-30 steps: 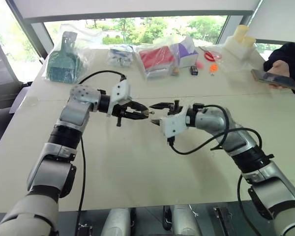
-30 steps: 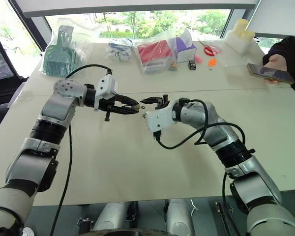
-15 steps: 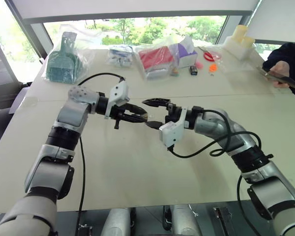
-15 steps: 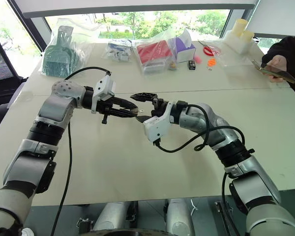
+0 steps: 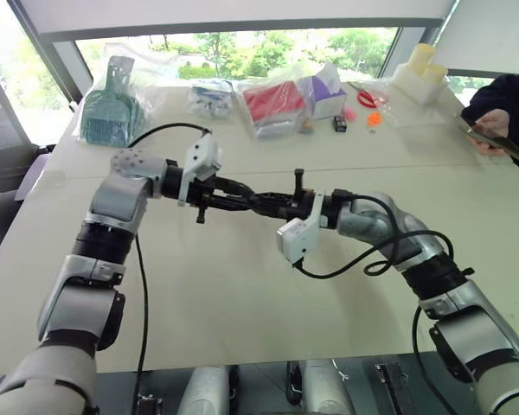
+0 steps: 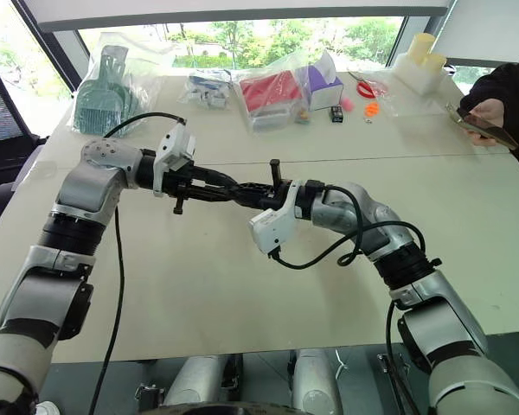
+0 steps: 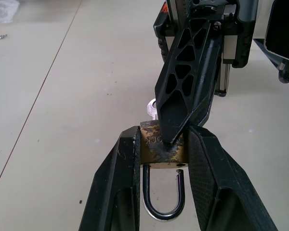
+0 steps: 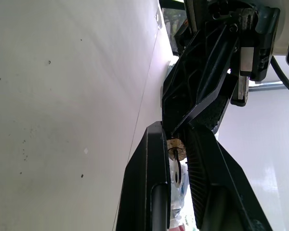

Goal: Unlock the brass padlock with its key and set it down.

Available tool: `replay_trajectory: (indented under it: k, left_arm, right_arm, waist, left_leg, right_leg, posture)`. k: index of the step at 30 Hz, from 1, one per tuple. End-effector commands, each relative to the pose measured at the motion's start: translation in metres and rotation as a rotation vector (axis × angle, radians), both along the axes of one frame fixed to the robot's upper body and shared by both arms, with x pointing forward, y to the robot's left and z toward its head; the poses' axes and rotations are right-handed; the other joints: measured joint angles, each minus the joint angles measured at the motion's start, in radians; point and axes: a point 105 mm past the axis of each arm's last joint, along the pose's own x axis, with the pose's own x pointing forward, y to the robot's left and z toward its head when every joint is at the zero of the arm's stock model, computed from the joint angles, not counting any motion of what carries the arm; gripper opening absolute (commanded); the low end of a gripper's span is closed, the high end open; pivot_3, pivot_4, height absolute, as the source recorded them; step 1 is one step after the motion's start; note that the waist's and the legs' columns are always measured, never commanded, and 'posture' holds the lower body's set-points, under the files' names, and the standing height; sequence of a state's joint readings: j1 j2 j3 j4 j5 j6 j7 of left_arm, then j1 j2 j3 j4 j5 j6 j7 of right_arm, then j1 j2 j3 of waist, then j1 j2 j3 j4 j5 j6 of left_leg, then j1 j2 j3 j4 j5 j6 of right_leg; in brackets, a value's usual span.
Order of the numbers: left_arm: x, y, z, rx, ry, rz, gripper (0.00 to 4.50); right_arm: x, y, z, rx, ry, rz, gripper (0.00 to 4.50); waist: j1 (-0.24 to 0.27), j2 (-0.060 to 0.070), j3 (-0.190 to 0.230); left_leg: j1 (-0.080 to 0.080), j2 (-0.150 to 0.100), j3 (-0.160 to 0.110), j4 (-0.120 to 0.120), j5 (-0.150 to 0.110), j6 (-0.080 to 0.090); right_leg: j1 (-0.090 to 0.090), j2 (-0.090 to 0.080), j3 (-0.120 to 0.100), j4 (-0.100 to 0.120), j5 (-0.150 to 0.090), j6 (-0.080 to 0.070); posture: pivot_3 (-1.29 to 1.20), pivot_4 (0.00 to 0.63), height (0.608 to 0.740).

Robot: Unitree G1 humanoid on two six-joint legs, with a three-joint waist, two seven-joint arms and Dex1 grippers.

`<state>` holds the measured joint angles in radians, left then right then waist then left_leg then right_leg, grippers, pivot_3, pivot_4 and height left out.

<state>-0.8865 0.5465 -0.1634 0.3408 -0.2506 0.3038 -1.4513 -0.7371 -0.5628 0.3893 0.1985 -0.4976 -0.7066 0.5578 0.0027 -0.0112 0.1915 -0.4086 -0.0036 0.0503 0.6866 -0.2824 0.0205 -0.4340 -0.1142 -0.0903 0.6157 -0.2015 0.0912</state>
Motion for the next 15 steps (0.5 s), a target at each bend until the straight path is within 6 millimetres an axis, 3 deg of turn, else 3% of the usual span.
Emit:
replay_trajectory:
  k: [1, 3, 7, 15]
  left_arm:
    - [-0.01, -0.006, 0.006, 0.008, -0.013, -0.054, 1.8]
    - [-0.014, -0.004, 0.006, 0.01, -0.001, -0.059, 2.5]
    - [-0.019, -0.002, 0.008, 0.007, 0.01, -0.064, 4.33]
    - [-0.01, 0.013, 0.021, -0.028, -0.079, 0.045, 4.47]
  right_arm:
    - [0.004, 0.001, 0.023, 0.06, -0.049, -0.008, 0.0]
    - [0.006, -0.001, 0.024, 0.06, -0.048, -0.015, 0.0]
    - [0.008, -0.001, 0.024, 0.065, -0.045, -0.02, 0.0]
    - [0.008, 0.0, 0.023, 0.07, -0.029, -0.019, 0.0]
  waist:
    - [0.0, 0.0, 0.0]
    - [0.0, 0.0, 0.0]
    - [-0.001, 0.0, 0.0]
    - [-0.003, 0.0, 0.0]
  left_leg:
    - [0.0, 0.0, 0.0, 0.0, 0.0, 0.0]
    - [0.0, 0.0, 0.0, 0.0, 0.0, 0.0]
    - [0.0, 0.0, 0.0, 0.0, 0.0, -0.001]
    - [0.0, 0.0, 0.0, 0.0, 0.0, 0.0]
  right_leg:
    - [0.0, 0.0, 0.0, 0.0, 0.0, 0.0]
    - [0.0, 0.0, 0.0, 0.0, 0.0, 0.0]
    - [0.0, 0.0, 0.0, 0.0, 0.0, 0.0]
    - [0.0, 0.0, 0.0, 0.0, 0.0, 0.0]
  posture:
    - [0.0, 0.15, 0.74]
    - [0.0, 0.15, 0.74]
    - [0.0, 0.15, 0.74]
    - [0.0, 0.15, 0.74]
